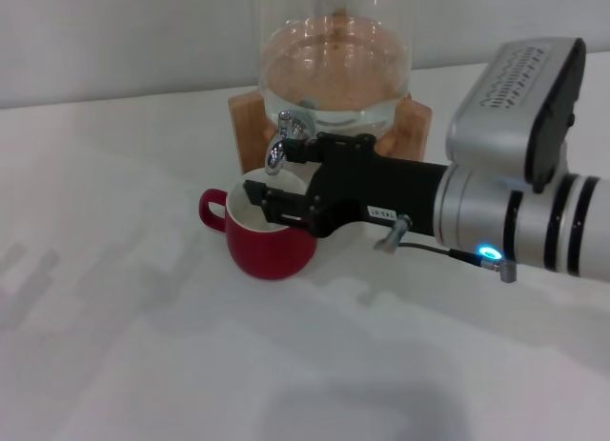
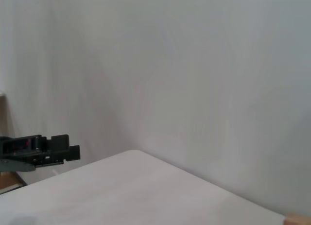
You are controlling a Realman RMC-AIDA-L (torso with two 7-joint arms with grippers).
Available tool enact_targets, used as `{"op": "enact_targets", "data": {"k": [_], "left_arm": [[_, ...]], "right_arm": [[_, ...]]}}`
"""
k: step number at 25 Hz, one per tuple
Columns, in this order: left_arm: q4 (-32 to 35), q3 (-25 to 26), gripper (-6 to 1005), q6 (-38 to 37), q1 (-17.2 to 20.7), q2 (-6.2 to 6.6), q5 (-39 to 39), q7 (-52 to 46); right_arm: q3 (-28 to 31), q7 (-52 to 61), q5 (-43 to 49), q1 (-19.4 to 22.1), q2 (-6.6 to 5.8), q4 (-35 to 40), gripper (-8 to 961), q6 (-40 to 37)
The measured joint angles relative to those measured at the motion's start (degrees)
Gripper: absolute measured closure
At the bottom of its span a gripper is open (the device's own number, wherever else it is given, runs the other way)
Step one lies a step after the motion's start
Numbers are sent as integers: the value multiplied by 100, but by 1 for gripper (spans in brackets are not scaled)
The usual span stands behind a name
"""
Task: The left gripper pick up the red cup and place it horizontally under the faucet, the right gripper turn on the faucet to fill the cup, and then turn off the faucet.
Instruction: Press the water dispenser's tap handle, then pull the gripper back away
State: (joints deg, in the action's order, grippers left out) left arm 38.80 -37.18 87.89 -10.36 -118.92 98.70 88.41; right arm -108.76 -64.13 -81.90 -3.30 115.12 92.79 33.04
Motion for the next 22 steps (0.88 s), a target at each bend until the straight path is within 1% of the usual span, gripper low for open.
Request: {"op": "enact_targets", "data": {"k": [10, 16, 22], "left_arm": [[9, 8, 350, 79, 61, 0, 0, 0], [-11, 7, 350, 83, 67, 0, 0, 6], [-9, -7, 349, 128, 70, 0, 0, 25]], "right_arm": [[49, 4, 9, 150, -4, 37, 295, 28], [-15, -18, -17, 240, 6, 279, 295, 330], [-239, -25, 3, 98, 19, 135, 295, 85]]}}
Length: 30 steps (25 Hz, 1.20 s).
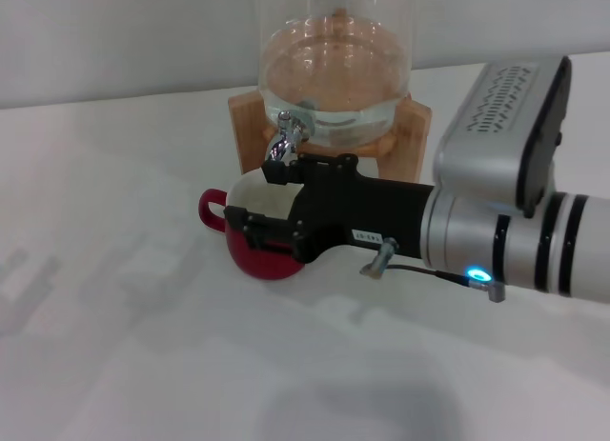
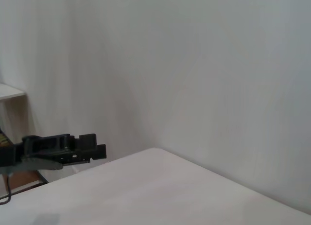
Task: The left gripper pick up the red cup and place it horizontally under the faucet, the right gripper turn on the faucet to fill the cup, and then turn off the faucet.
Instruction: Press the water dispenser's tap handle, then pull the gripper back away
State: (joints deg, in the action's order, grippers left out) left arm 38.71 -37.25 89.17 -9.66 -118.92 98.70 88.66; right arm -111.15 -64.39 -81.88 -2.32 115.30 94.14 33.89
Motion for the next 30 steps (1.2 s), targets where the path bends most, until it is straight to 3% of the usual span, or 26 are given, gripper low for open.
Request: {"op": "enact_targets", "data": {"k": [11, 30], "left_arm": [[22, 16, 350, 12, -1, 21, 0, -7], [32, 16, 349, 13, -46, 35, 0, -25]], "right_arm": [[-162, 20, -2, -126, 1, -135, 295, -638], [58, 24, -7, -76, -18, -216, 295, -652]]}}
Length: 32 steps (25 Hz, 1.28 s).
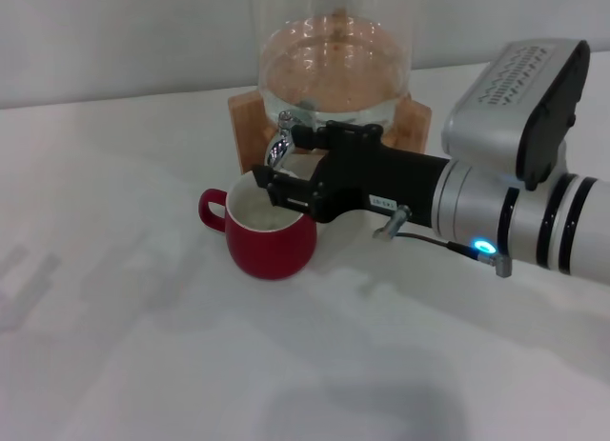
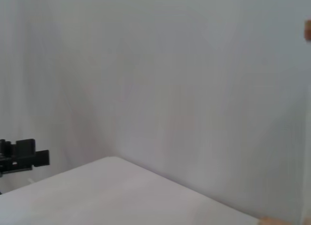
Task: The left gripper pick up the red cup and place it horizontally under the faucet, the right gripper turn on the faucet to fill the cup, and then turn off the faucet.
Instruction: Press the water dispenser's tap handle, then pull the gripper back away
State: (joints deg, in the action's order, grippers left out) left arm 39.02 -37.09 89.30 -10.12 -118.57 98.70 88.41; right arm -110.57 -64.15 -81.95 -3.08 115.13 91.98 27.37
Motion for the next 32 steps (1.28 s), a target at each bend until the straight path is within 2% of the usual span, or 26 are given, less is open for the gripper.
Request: {"op": "enact_targets", "data": {"k": [18, 32], "left_arm": [[0, 0, 350, 101, 35, 0, 27, -17], [0, 2, 349, 141, 101, -9, 9, -13]], "right_arm": [[206, -14, 14, 132, -10, -34, 295, 22], [201, -29, 14, 44, -10, 103, 294, 101]]}}
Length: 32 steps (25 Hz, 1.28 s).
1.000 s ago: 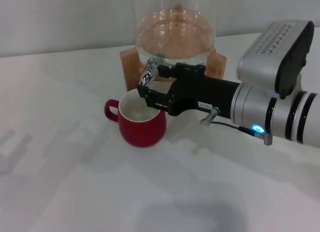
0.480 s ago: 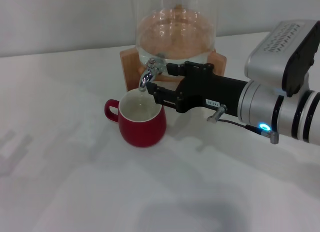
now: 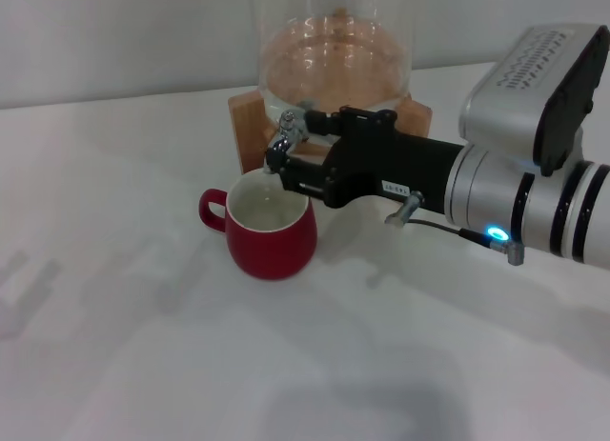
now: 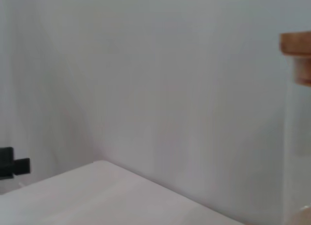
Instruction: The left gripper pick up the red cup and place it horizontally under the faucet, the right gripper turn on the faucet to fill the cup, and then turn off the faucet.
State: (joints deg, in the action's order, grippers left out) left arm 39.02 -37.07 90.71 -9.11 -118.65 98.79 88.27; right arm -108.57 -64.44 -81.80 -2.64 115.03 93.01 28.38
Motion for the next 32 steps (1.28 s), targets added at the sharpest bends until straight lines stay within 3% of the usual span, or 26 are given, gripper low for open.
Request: {"op": "enact_targets", "data": {"k": [5, 11, 19, 26, 32], "left_arm": [[0, 7, 350, 0, 57, 5, 13, 18], [0, 7, 349, -37, 69, 25, 18, 38], [0, 7, 345, -31, 67, 107, -18, 41], [0, 8, 336, 8, 101, 131, -22, 191], [1, 7, 329, 69, 145, 132, -110, 595]], "right_arm": [[128, -24, 5, 218, -11, 404, 294, 448], [952, -26, -38, 593, 10, 600, 295, 1469], [2021, -72, -47, 872, 18, 589, 295, 1836], [3226, -95, -124, 611, 20, -104, 295, 2043], [4394, -617, -678, 174, 20, -1320, 295, 2456]]}}
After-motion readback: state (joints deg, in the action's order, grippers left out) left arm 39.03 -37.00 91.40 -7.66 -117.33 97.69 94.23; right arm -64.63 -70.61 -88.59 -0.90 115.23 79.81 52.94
